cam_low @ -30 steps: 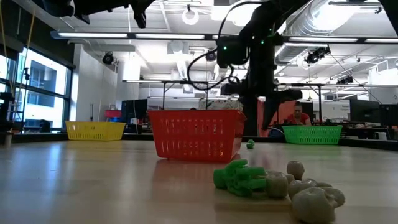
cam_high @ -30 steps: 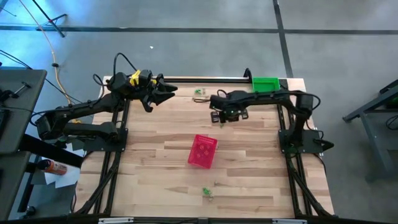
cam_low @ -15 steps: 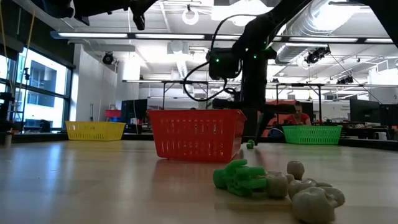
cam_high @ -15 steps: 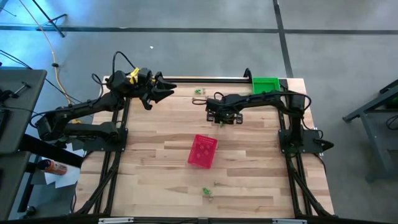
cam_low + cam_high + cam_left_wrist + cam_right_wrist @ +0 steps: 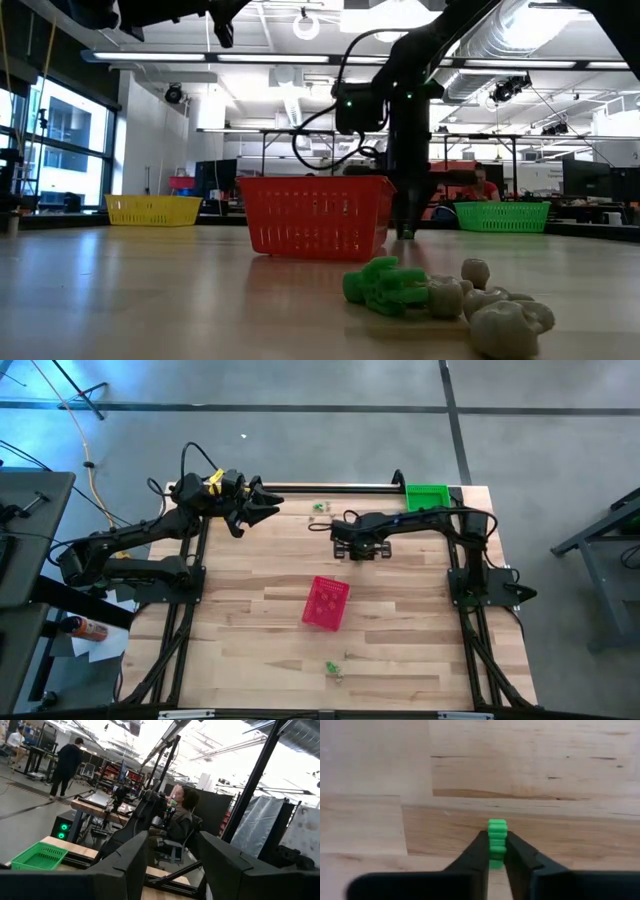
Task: Sort Halloween decoration
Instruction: Put the green skeleton toy into the yellow bin
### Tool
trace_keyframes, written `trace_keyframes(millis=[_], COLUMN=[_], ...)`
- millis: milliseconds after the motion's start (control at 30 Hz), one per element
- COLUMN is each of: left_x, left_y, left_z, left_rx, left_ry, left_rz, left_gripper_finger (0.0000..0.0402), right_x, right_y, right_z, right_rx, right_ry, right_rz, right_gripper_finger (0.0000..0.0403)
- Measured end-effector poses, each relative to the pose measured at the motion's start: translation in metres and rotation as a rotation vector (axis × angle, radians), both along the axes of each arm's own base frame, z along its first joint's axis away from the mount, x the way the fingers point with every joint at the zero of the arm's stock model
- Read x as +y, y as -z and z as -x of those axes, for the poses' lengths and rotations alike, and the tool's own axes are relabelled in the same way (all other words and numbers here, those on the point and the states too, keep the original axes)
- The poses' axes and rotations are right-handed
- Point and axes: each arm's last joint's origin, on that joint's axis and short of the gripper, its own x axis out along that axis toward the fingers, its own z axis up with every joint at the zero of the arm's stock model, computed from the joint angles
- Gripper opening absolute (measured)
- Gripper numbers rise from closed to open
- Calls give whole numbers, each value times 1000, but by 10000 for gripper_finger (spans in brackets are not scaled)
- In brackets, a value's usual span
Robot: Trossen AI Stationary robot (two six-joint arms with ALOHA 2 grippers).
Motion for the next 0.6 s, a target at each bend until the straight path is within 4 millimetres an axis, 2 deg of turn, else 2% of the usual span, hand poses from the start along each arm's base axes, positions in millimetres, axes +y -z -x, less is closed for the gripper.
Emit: trace_keyframes(millis=[67,200,367,600], left_x=[1,3,5,5], left_y=[0,0,0,1], left_z=[0,2,3,2], left_rx=[0,0,0,5], left_ry=[-3,-14,-24,-24], left_rz=[0,-1,0,4], left_gripper_finger=[161,161,161,161], right_x=[0,0,5,18], right_y=[-5,-30,-80,-155], right_z=[2,10,27,56], right_rx=[7,-22,-99,-297], right_ry=[-44,-156,-341,-496], right_rz=[21,54,180,448], right_gripper_finger=[13,24,7,6])
